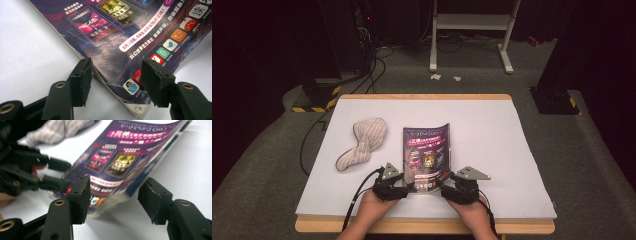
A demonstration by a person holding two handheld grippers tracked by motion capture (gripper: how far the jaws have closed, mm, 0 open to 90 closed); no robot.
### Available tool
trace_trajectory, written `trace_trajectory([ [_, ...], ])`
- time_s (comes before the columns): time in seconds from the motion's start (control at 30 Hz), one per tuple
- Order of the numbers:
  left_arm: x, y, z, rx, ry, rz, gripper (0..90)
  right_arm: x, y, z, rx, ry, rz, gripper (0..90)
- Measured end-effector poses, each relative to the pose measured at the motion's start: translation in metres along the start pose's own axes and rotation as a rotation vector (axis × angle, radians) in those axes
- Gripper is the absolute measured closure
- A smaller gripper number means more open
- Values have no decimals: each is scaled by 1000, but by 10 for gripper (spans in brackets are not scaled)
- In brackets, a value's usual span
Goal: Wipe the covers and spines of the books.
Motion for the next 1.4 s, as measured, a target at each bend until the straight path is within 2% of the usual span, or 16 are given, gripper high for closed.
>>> trace_trajectory([
  [0.1, -1, 1, 2, 10, -1, 0, 426, -2, 1, -1, 6, -3, 3, 418],
  [0.23, -4, 4, 11, 31, 27, -4, 426, -4, 0, 8, 42, 10, 14, 411],
  [0.47, -7, 8, 21, 54, 55, 9, 425, -9, 0, 29, 80, 35, 38, 489],
  [0.6, -7, 8, 21, 55, 59, 11, 424, -12, 0, 34, 73, 41, 36, 551],
  [0.77, -8, 5, 19, 21, 92, 4, 423, -13, -1, 37, 85, 36, 27, 574],
  [0.9, -7, -2, 9, -2, 88, -6, 397, -16, 1, 41, 93, 54, 40, 576],
  [1.0, -5, -15, -8, -40, 70, -3, 389, -19, 3, 42, 104, 63, 42, 584],
  [1.07, -3, -24, -24, -95, 59, 15, 387, -21, 5, 42, 112, 58, 46, 596],
  [1.13, -1, -30, -34, -146, 76, 18, 395, -23, 6, 43, 128, 53, 47, 626],
  [1.23, 0, -32, -41, -154, 64, 19, 382, -25, 8, 48, 153, 51, 43, 684],
  [1.4, 5, -35, -55, -173, 27, 23, 382, -30, 10, 54, 161, 70, 66, 769],
])
Point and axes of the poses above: each handheld gripper's, and its own axes: y roughly forward along the jaws, x roughly out of its underside, z roughly to its right, the point moved 10 cm from there along y, roughly forward along the jaws, and after that the axes turned 6 degrees about y, right-handed, at the moved point
